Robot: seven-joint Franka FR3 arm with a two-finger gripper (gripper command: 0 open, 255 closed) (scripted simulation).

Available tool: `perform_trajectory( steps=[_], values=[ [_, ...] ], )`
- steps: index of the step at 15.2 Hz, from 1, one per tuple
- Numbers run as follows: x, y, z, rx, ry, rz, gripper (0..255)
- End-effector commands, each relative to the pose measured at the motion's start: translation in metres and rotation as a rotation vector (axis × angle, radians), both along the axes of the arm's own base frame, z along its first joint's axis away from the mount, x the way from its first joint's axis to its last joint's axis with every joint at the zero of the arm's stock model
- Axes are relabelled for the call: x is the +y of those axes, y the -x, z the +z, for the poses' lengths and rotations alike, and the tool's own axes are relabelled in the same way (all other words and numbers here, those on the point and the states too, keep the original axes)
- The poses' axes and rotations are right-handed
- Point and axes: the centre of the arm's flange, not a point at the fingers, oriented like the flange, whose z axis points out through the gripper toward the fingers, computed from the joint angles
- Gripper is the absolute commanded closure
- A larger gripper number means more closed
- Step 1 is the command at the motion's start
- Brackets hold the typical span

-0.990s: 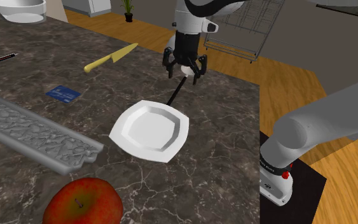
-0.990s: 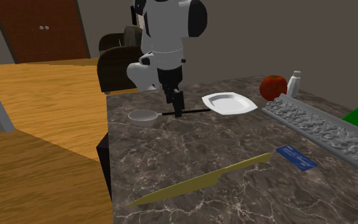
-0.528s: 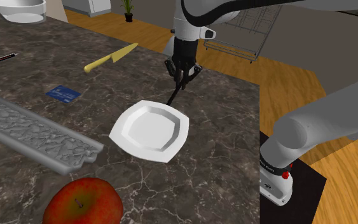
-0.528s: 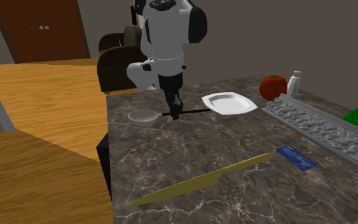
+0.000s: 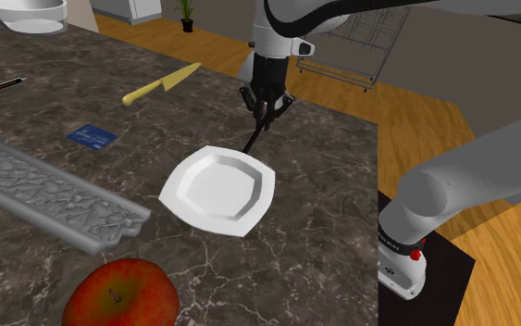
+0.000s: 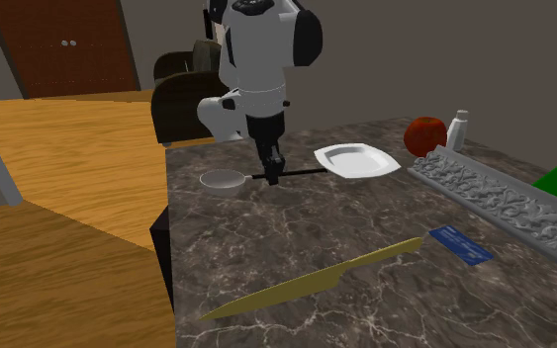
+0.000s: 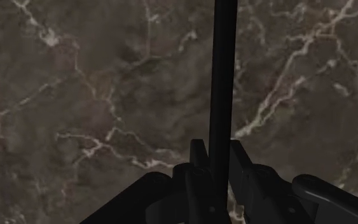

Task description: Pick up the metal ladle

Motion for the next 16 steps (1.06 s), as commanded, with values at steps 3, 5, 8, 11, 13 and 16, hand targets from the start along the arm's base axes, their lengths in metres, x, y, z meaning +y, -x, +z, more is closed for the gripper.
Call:
perform_trajectory(
  steps=[3, 5, 8, 11, 13, 16],
  values=[
    [0.000, 0.000, 0.018, 0.001, 0.000, 0.000, 255],
    [0.000, 0.000, 0.029, 0.001, 0.000, 0.000, 255],
    [0.000, 0.000, 0.045, 0.001, 0.000, 0.000, 255],
    [0.000, 0.000, 0.061, 0.001, 0.000, 0.000, 255],
    [0.000, 0.000, 0.071, 0.001, 0.000, 0.000, 255],
    [0.000, 0.000, 0.077, 0.001, 0.000, 0.000, 255]
  ],
)
